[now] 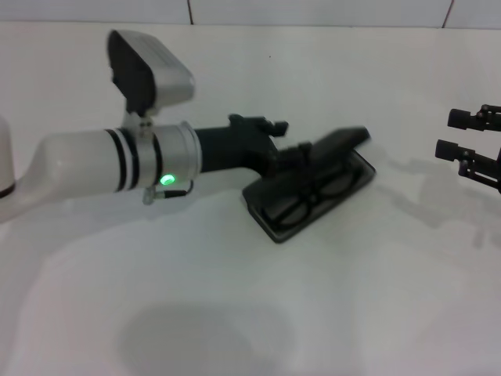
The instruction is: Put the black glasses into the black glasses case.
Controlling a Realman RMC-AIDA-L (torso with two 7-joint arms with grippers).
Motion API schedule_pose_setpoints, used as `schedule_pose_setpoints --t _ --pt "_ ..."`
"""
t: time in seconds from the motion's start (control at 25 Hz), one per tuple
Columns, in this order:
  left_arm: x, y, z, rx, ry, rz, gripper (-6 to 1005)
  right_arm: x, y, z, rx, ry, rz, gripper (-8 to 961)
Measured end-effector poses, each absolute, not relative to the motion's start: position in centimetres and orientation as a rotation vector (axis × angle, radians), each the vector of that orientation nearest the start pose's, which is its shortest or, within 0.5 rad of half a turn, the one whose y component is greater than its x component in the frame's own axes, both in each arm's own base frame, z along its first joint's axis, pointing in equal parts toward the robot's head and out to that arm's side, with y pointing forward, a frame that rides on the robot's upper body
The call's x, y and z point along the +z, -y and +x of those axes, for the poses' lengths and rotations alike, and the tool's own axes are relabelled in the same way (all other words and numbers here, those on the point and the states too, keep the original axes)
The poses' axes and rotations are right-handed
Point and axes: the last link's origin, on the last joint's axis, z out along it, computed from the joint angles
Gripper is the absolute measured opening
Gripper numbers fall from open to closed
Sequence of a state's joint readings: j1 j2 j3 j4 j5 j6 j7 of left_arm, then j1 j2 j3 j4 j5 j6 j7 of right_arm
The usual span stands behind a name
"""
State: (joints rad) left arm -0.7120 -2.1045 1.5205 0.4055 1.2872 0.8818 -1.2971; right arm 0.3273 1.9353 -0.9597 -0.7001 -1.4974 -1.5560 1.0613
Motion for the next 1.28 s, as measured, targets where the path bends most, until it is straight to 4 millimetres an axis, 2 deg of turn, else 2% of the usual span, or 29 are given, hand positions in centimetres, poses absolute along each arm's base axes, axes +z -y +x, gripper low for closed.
schedule_pose_setpoints --t 0.16,0.76,0.84,1.08,1.28 --pt "-11.9 -37.0 -19.9 -0.477 0.546 -2.711 558 6.0 -31.0 28.9 0.779 -0.202 -2.517 455" --pt "-13.0 -36.0 -19.8 -0.417 0.375 -2.769 558 5.7 -31.3 29.3 0.758 -0.233 -2.497 486" --pt "-12.7 -36.0 -19.4 -0.475 0.368 -2.750 558 5.7 -31.3 29.3 0.757 -0.234 -2.496 490" --pt "-10.2 -34.6 -17.4 -0.853 0.276 -2.708 558 5.4 -30.9 28.9 0.776 -0.218 -2.530 503" --pt "-7.3 -33.3 -17.5 -1.060 0.238 -2.713 571 5.1 -30.3 27.7 0.815 -0.141 -2.614 514"
